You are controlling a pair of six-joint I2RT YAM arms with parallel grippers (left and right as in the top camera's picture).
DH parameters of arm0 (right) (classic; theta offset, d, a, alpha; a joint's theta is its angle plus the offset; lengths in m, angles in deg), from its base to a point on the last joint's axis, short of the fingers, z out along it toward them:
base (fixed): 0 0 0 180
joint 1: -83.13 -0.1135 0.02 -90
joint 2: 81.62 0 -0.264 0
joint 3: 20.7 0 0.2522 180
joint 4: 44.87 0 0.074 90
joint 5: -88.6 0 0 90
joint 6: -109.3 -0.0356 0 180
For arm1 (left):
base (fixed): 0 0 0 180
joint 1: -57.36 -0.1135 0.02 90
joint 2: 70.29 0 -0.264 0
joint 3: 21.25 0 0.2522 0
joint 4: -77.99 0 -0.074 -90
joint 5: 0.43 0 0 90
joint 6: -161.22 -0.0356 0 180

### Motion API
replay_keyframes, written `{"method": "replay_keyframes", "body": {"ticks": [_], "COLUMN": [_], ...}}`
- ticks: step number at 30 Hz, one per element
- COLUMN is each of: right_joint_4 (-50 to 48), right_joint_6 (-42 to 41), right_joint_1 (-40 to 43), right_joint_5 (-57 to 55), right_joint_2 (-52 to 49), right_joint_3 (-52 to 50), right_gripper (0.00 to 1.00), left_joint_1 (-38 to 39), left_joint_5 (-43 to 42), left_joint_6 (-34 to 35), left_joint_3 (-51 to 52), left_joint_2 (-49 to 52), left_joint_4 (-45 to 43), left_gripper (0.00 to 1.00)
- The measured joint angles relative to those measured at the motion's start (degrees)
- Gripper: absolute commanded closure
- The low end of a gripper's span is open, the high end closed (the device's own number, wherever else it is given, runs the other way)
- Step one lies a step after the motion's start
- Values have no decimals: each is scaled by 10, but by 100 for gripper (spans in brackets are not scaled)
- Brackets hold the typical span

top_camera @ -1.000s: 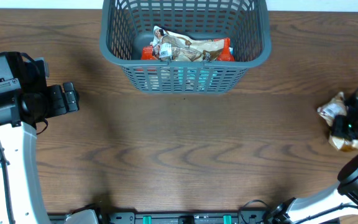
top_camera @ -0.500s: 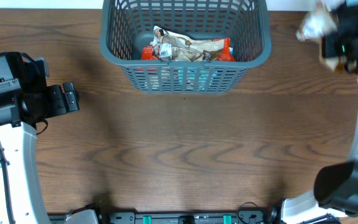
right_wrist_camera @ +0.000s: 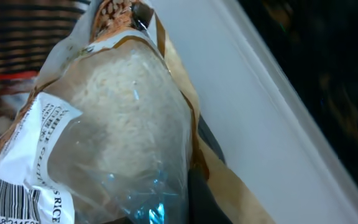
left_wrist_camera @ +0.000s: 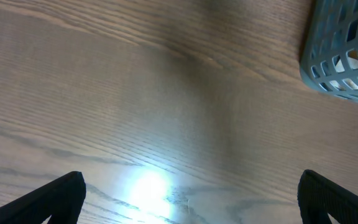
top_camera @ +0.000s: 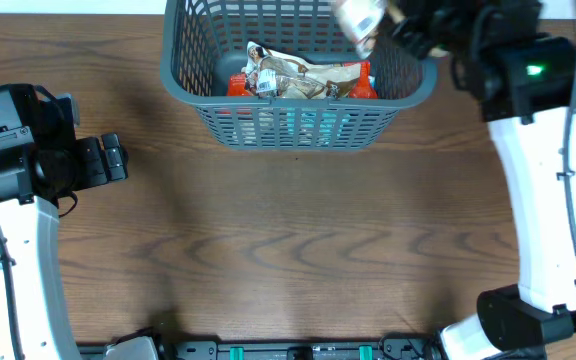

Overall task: Pack container
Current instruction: 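Lift the rice bag into the basket and release it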

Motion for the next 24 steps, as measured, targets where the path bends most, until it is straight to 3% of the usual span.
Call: {"method": "replay_keyframes", "body": {"ticks": [8,15,24], "right_joint_4": [-4,-47,-53], "right_joint_6": [64,45,14], "right_joint_1": [-14,-14,-14], "right_joint_5": [62,64,63], "right_joint_2": [-76,-170,-208], "right_joint_3": [0,0,0], "right_gripper": [99,99,98], "left_joint_1": [0,0,0], "left_joint_5": [0,0,0], "left_joint_6": [0,0,0], "left_joint_3": [0,0,0], "left_joint_2": [-9,-11,-11], "left_joint_4": [0,2,4], "left_gripper": [1,1,1]}}
